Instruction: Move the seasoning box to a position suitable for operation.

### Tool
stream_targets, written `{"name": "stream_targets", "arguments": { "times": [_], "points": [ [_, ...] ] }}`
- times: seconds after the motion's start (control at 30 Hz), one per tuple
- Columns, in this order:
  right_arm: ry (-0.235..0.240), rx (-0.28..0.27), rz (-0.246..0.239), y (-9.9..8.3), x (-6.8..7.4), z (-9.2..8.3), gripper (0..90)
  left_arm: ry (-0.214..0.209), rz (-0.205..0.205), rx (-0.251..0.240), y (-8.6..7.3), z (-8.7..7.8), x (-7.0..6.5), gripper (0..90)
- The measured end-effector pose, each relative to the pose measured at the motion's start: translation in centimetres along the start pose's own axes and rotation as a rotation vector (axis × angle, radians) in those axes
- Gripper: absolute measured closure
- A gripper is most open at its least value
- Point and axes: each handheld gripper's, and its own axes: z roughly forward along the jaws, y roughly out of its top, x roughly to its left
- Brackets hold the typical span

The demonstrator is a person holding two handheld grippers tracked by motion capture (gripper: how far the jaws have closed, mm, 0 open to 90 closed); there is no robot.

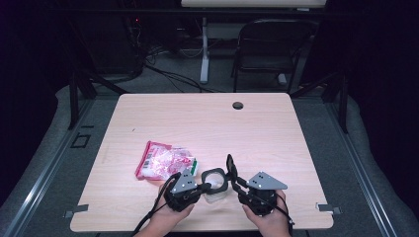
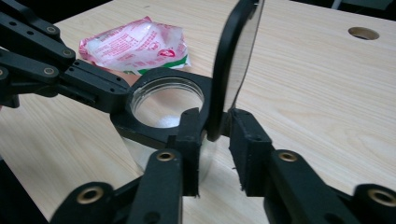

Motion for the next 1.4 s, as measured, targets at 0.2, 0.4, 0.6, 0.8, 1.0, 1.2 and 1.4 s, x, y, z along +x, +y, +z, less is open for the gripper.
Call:
{"name": "stream_targets", "arguments": {
  "times": [0.2,0.4,0.6,0.8,1.0,1.2,1.4],
  "points": [
    [-0.019,-0.006,0.0,-0.1,0.4,1.1,68.1,-0.001,-0.009,-0.013,-0.1,0.0,0.0,85.6],
    [-0.019,0.006,0.021,-0.1,0.0,1.6,73.2,0.021,-0.023,-0.028,-0.3,-0.8,0.5,78.2],
    [-0.005,0.023,0.036,0.0,-0.5,1.6,77.3,0.052,-0.049,-0.033,-1.0,-1.8,1.2,75.2],
    [0.043,0.029,0.058,0.1,-1.4,1.6,79.6,0.061,-0.058,-0.022,-1.5,-2.0,1.7,74.6],
    [0.097,0.021,0.091,0.0,-2.9,1.9,83.6,0.075,-0.053,-0.013,-1.8,-1.9,1.8,73.2],
    [0.135,0.004,0.122,0.1,-3.8,2.4,84.3,0.076,-0.051,-0.007,-2.0,-1.8,1.7,70.7],
    [0.185,0.009,0.137,0.5,-4.6,3.2,84.4,0.077,-0.052,0.005,-2.4,-1.9,1.6,67.1]
  ]
}}
